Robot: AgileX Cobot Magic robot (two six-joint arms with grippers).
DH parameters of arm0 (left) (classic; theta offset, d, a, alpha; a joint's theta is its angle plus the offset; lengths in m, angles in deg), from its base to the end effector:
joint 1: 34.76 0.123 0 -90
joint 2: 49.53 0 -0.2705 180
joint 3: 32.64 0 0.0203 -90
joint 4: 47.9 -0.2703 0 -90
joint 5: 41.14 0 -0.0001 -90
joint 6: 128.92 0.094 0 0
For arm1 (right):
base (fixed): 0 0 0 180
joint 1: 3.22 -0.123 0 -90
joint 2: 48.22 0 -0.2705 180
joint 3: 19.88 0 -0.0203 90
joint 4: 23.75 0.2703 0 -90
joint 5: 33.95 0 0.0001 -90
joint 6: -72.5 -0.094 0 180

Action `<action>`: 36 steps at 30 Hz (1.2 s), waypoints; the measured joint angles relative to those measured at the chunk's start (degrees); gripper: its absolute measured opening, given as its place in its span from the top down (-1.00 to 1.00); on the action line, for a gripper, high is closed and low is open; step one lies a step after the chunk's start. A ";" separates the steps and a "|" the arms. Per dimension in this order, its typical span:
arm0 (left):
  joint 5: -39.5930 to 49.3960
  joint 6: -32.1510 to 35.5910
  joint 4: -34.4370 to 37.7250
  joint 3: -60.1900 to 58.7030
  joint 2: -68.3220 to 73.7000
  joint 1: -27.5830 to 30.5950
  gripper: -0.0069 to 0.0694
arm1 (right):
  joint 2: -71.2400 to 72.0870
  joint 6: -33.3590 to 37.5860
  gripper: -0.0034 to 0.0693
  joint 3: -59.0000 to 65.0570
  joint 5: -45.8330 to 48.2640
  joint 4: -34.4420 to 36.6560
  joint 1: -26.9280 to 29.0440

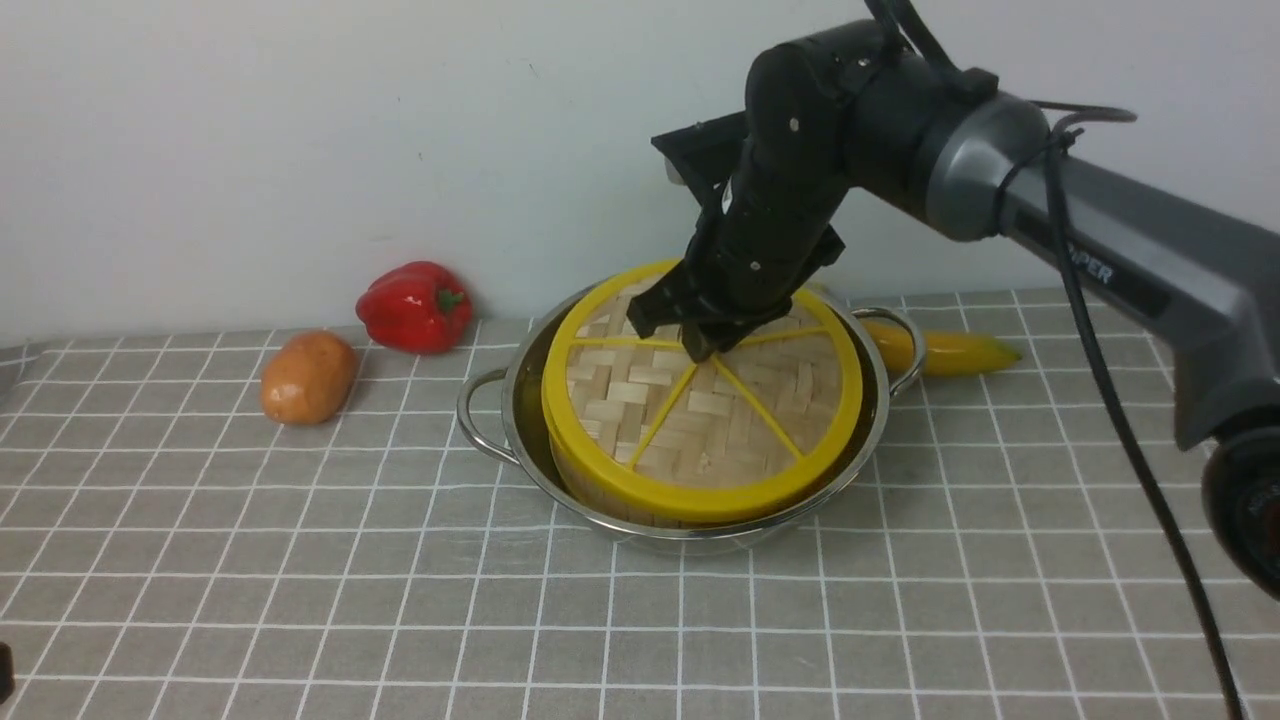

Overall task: Place the steamer in the pot on the grey tablecloth, and put the lid on the steamer.
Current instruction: 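Place the bamboo steamer lid onto the steamer basket in the pot with the right gripper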

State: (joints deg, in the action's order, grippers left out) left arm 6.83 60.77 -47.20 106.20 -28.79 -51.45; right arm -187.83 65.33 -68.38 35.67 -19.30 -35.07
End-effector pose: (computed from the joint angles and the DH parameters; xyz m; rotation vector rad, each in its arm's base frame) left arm 0.0613 -0.0193 0.3320 0.4361 1.8685 -0.0964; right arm 0.4276 0.2737 0.2248 -0.5862 2.7773 0.2645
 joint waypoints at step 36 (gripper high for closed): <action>0.00 0.00 0.00 0.00 0.00 0.00 0.65 | -0.62 4.31 0.50 0.00 -5.29 0.02 -0.02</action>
State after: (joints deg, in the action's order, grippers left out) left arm 6.83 60.77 -47.20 106.20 -28.79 -51.45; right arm -188.45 69.64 -68.38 30.38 -19.28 -35.09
